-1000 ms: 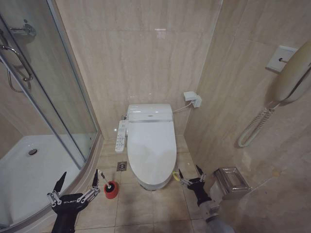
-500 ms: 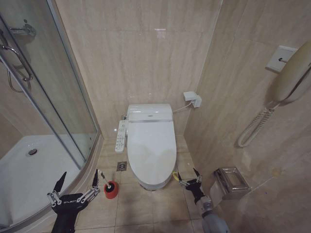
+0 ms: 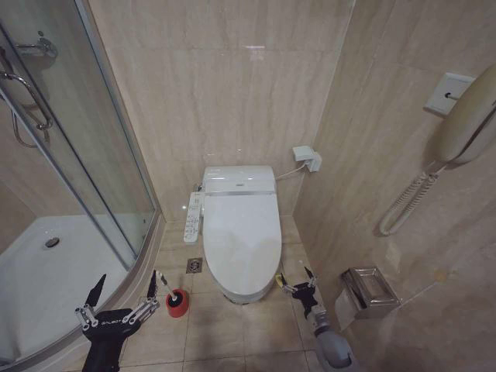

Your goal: Open the toilet lid, clean the toilet bowl with a toilet brush, close the toilet lid, and flush.

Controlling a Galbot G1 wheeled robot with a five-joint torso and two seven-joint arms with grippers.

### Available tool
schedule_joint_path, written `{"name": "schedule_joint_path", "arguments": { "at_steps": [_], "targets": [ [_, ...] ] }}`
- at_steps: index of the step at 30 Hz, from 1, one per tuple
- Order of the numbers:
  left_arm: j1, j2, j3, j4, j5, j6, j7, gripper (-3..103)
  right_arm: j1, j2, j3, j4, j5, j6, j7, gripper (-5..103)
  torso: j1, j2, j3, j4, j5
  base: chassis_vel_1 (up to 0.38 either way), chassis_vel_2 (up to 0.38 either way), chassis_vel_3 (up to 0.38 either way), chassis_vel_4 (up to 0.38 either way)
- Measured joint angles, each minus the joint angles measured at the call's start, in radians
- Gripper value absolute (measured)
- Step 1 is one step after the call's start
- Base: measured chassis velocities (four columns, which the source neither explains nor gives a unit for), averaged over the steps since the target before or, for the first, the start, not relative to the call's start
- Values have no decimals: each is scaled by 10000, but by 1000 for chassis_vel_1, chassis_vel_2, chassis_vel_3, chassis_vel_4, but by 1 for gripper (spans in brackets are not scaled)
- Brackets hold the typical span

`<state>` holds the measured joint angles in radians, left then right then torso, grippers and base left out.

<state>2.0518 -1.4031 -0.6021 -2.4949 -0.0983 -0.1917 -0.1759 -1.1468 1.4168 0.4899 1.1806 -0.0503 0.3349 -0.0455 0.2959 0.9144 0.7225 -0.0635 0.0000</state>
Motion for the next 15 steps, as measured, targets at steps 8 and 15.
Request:
{"name": "schedule_joint_path", "arguments": {
  "at_steps": [8,15],
  "targets": [
    [0,0,0,0,0,0,0,100,269,-145,145,-682,-127,199,31,100,0,0,0,0,0,0,0,0,0],
    [0,0,0,0,0,0,0,100,-54,-264,134,-563,-125,302,-124,100,0,0,-1,-2,0,0,0,0,0]
  ]
}}
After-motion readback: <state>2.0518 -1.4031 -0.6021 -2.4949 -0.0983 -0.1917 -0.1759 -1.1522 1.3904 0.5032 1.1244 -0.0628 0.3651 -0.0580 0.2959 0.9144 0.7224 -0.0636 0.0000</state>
